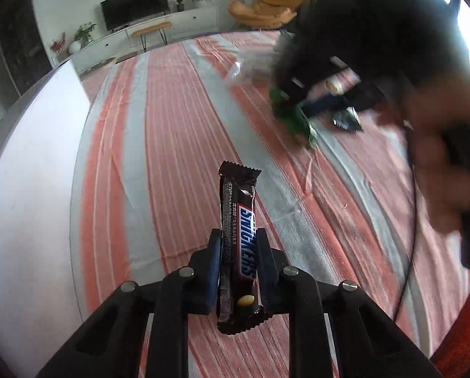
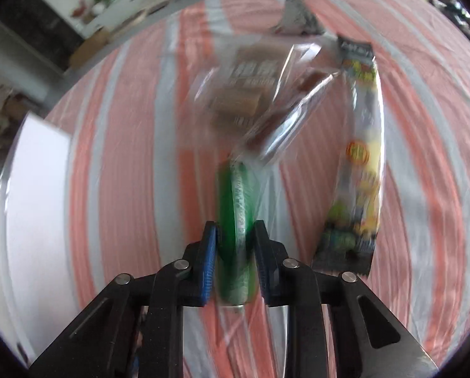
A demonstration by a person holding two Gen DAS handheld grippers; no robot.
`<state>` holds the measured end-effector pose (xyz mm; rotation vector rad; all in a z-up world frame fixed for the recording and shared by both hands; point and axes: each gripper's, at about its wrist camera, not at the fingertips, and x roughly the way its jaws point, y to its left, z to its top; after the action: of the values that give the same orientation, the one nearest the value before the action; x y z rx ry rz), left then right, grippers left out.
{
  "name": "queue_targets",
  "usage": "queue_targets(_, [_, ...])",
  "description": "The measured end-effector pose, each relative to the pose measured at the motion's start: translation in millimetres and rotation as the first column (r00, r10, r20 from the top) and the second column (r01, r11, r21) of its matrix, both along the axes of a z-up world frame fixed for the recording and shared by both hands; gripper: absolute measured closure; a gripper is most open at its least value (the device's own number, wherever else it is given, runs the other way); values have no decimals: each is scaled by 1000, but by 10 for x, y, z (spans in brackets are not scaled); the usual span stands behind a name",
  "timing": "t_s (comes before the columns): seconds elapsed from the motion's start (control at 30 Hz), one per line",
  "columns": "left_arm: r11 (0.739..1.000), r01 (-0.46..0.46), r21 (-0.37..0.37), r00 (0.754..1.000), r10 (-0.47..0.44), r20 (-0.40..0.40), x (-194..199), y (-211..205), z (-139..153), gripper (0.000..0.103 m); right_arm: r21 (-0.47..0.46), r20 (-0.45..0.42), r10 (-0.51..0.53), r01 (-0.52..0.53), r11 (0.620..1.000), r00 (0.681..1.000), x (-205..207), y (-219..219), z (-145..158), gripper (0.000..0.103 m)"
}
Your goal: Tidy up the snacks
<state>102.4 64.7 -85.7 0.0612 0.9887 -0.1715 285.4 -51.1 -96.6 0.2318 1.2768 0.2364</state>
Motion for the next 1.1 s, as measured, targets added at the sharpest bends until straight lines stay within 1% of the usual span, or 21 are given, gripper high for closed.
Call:
queue_targets(0.03, [999,-10,-31,1000,10,0,-19,48,24,83,61,13,7,-8,998,1000,-120,-78,25,80])
queue_targets(0.1, [991,-29,-131,1000,29,-2,-87,184,130,83,136,34,18,-22,990,999,-298,-234,92,80])
queue_targets(0.13, [986,-29,-167,1000,29,1,-132,233,183,83,183,49,17,-25,983,999,-438,-336,135,80])
queue_targets(0.2, [974,-18,-224,1000,21,13,-232,293,323,83,239,53,10,-23,971,999,-635,-480,186,80])
queue_targets(0.33, [947,22,-320,999,-8,47,-535,337,631,83,280,73,-5,-16,960,997,-974,-606,315,80])
queue_targets(0.37, [940,33,-340,998,-15,57,-628,353,714,83,295,80,-8,-16,955,997,-1040,-624,406,80])
queue_targets(0.43, [928,45,-369,997,-21,71,-765,378,842,83,311,98,-4,-27,950,995,-1165,-573,491,80])
queue_targets(0.53, [907,49,-417,996,-14,87,-937,510,1053,83,338,138,20,-66,939,990,-1293,-498,710,80])
queue_targets(0.63, [896,40,-442,992,16,124,-1117,684,1323,83,358,186,53,-118,926,981,-1463,-343,933,80])
queue_targets(0.73, [882,13,-472,984,74,165,-1310,992,1592,83,373,234,102,-187,909,967,-1615,-146,1209,80])
queue_targets(0.87, [884,-70,-462,961,183,205,-1512,1479,1806,83,400,286,182,-290,869,941,-1747,273,1530,80])
queue_targets(0.93, [888,-143,-436,941,258,217,-1579,1777,1838,83,411,306,223,-340,846,926,-1788,514,1646,80])
queue_targets(0.97, [886,-192,-422,928,303,215,-1598,1953,1823,83,417,315,249,-369,830,916,-1805,668,1697,80])
queue_targets(1.03, [868,-270,-416,906,375,195,-1612,2245,1739,83,412,335,300,-425,806,893,-1861,984,1776,79])
queue_targets(1.1, [857,-357,-371,878,443,180,-1602,2491,1603,83,395,354,347,-475,786,869,-1878,1304,1772,79])
